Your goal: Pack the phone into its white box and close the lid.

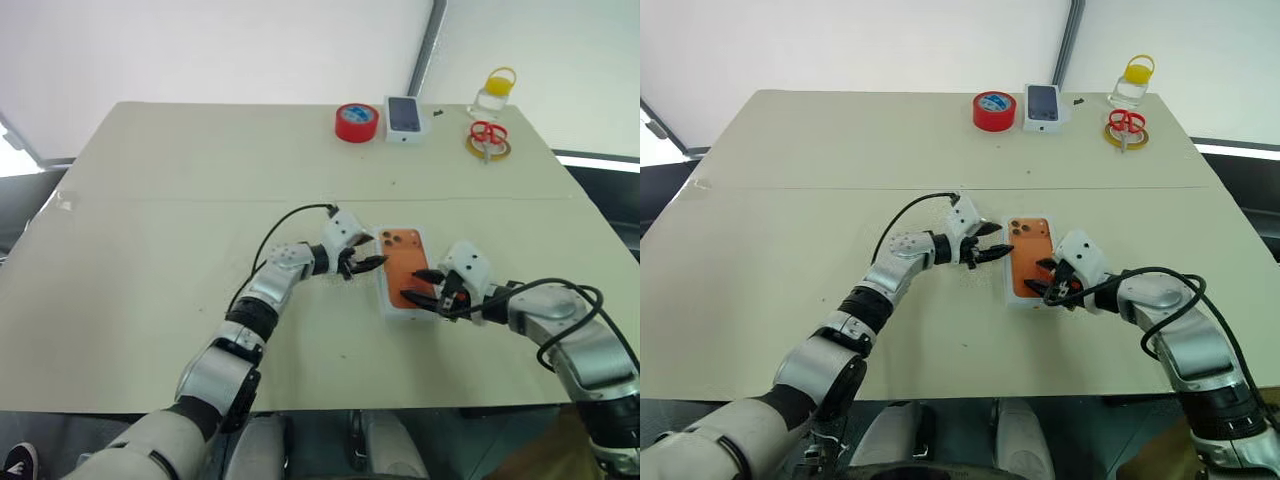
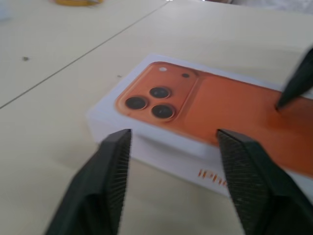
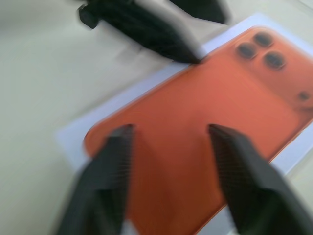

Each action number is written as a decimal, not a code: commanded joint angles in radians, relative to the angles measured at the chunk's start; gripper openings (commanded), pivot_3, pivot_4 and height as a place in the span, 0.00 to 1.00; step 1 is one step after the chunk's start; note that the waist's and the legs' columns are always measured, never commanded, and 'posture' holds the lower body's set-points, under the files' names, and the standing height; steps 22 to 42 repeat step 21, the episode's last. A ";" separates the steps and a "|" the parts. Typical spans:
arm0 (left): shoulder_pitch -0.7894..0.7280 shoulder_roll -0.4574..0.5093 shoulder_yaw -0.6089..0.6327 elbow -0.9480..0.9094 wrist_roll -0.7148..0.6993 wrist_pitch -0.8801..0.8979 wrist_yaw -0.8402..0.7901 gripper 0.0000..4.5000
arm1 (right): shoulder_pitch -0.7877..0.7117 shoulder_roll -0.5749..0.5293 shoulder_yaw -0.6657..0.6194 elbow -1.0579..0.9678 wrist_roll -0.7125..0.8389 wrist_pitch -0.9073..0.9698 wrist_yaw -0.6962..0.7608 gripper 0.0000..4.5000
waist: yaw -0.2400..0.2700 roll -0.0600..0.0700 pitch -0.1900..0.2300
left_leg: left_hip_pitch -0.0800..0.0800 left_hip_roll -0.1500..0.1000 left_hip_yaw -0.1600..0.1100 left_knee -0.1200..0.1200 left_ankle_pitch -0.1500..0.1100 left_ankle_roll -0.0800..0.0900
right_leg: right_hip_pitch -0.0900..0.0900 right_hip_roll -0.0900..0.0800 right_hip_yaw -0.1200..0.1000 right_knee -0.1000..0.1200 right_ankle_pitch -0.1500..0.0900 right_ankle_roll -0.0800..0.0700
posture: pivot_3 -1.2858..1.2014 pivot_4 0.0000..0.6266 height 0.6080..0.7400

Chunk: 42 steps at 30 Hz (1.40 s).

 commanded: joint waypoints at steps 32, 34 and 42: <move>0.640 0.577 0.409 -0.742 -0.294 0.255 -0.102 0.97 | 0.109 -0.232 -0.291 0.410 0.009 -0.396 0.354 0.88 | 0.000 0.006 0.002 | 0.000 -0.003 0.002 0.001 0.000 -0.001 | 0.000 -0.005 0.000 0.000 -0.002 -0.004 | 0.52 0.24 0.99; 0.640 0.577 0.409 -0.742 -0.294 0.255 -0.102 0.97 | 0.109 -0.232 -0.291 0.410 0.009 -0.396 0.354 0.88 | 0.000 0.006 0.002 | 0.000 -0.003 0.002 0.001 0.000 -0.001 | 0.000 -0.005 0.000 0.000 -0.002 -0.004 | 0.52 0.24 0.99; 0.640 0.577 0.409 -0.742 -0.294 0.255 -0.102 0.97 | 0.109 -0.232 -0.291 0.410 0.009 -0.396 0.354 0.88 | 0.000 0.006 0.002 | 0.000 -0.003 0.002 0.001 0.000 -0.001 | 0.000 -0.005 0.000 0.000 -0.002 -0.004 | 0.52 0.24 0.99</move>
